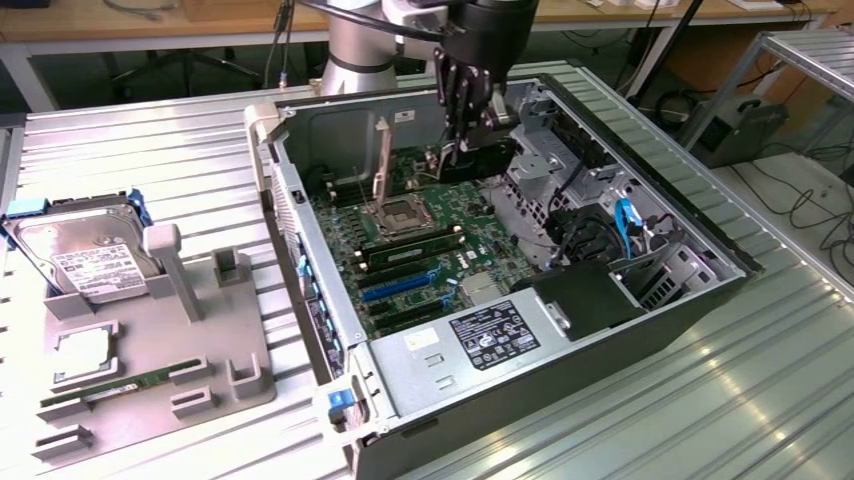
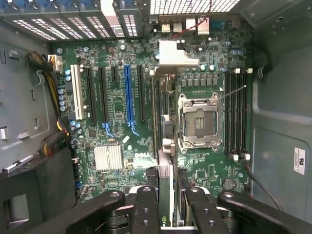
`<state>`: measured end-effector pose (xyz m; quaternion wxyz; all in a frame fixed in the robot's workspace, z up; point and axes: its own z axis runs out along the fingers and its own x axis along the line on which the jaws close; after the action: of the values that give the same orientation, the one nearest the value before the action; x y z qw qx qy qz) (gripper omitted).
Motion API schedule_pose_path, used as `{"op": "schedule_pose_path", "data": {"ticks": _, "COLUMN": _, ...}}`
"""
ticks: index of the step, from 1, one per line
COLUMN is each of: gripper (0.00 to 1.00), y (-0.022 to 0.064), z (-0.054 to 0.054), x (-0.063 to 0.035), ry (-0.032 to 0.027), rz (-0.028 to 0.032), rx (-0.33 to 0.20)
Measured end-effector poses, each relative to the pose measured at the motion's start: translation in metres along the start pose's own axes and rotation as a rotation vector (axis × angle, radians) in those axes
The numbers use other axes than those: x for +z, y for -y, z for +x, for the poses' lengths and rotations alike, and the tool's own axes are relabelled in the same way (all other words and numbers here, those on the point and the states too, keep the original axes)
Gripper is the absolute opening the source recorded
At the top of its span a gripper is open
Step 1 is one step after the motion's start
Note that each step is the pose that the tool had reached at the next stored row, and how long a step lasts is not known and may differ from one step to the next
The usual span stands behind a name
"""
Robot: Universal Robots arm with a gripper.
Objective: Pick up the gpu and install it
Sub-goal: 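Insert the gpu into the slot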
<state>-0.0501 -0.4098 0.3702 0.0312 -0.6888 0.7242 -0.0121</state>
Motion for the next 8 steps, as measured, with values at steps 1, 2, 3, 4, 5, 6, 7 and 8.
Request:
{"op": "schedule_pose_path", "data": {"ticks": 1, "gripper": 0.26, "y": -0.0003, "z": 0.0001, "x": 0.0003, "ry": 0.0000, "rz": 0.0000, "rx": 0.000}}
{"op": "schedule_pose_path", "data": {"ticks": 2, "gripper": 0.26, "y": -0.0005, "z": 0.0002, "x": 0.0005, "ry": 0.0000, "rz": 0.0000, "rx": 0.000}}
{"op": "schedule_pose_path", "data": {"ticks": 3, "gripper": 0.26, "y": -0.0007, "z": 0.0003, "x": 0.0007, "ry": 0.0000, "rz": 0.0000, "rx": 0.000}}
{"op": "schedule_pose_path", "data": {"ticks": 4, "gripper": 0.26, "y": -0.0009, "z": 0.0004, "x": 0.0009, "ry": 0.0000, "rz": 0.0000, "rx": 0.000}}
{"op": "schedule_pose_path", "data": {"ticks": 5, "gripper": 0.26, "y": -0.0012, "z": 0.0006, "x": 0.0012, "ry": 0.0001, "rz": 0.0000, "rx": 0.000}}
{"op": "schedule_pose_path", "data": {"ticks": 6, "gripper": 0.26, "y": -0.0015, "z": 0.0008, "x": 0.0016, "ry": 0.0001, "rz": 0.0000, "rx": 0.000}}
{"op": "schedule_pose_path", "data": {"ticks": 7, "gripper": 0.26, "y": -0.0017, "z": 0.0008, "x": 0.0017, "ry": 0.0000, "rz": 0.0000, "rx": 0.000}}
{"op": "schedule_pose_path", "data": {"ticks": 8, "gripper": 0.26, "y": -0.0020, "z": 0.0010, "x": 0.0020, "ry": 0.0000, "rz": 0.0000, "rx": 0.000}}
